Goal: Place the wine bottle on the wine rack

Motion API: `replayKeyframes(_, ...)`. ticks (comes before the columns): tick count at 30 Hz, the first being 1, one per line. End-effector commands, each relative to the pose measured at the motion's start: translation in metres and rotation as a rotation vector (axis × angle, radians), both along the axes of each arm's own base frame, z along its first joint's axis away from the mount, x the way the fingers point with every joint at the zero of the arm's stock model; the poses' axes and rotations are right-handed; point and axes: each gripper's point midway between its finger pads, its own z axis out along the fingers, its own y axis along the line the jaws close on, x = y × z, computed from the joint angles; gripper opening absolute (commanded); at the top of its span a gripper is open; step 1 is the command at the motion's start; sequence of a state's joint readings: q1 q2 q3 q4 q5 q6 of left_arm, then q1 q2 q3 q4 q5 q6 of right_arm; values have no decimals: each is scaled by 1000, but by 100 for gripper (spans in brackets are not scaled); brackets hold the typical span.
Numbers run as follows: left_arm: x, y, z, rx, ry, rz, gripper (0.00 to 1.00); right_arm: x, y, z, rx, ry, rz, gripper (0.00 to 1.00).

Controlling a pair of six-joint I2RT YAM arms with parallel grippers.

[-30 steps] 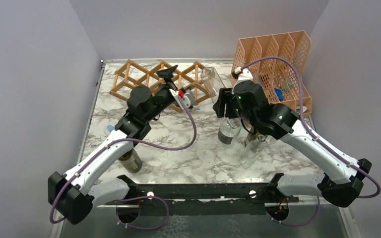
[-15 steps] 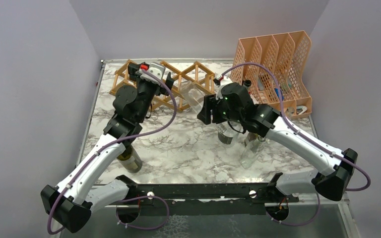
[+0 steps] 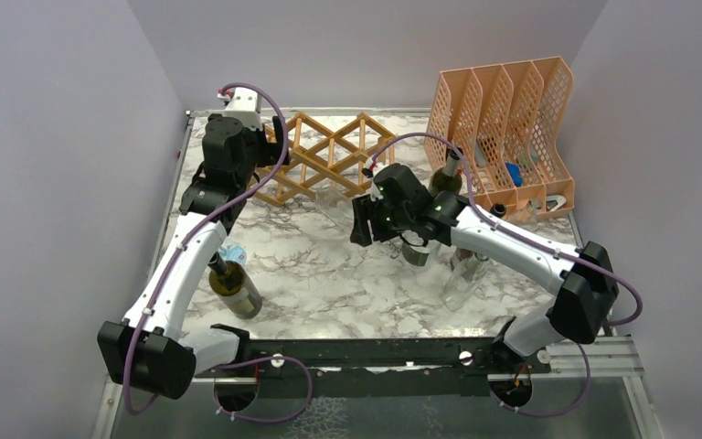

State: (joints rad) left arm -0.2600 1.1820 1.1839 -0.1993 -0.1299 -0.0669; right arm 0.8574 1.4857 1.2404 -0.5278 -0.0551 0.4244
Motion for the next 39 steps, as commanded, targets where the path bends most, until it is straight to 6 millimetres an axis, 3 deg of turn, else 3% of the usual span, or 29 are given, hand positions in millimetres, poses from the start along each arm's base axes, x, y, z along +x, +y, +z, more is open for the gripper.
replayKeyframes(1,0,1,-2,-99,54,-11,99,34,14,12,34,-108,-76,1)
replayKeyframes(8,3,15,-4,-130,79,4,99,66,7,-1,-14,-162,-244,1)
replayKeyframes(16,-4,15,-2,-131,92,-24,99,93,6,3,33,-236,-370,1)
replayKeyframes(25,-11,24,-7,-108,105,8,99,104,28,-22,62,-198,-356,1)
replayKeyframes(32,-8,26,-15,-94,122,13,99,113,24,-40,14,-199,-405,1)
replayKeyframes(39,1,34,-33,-78,166,57,99,118,18,-37,8,-234,-435,1)
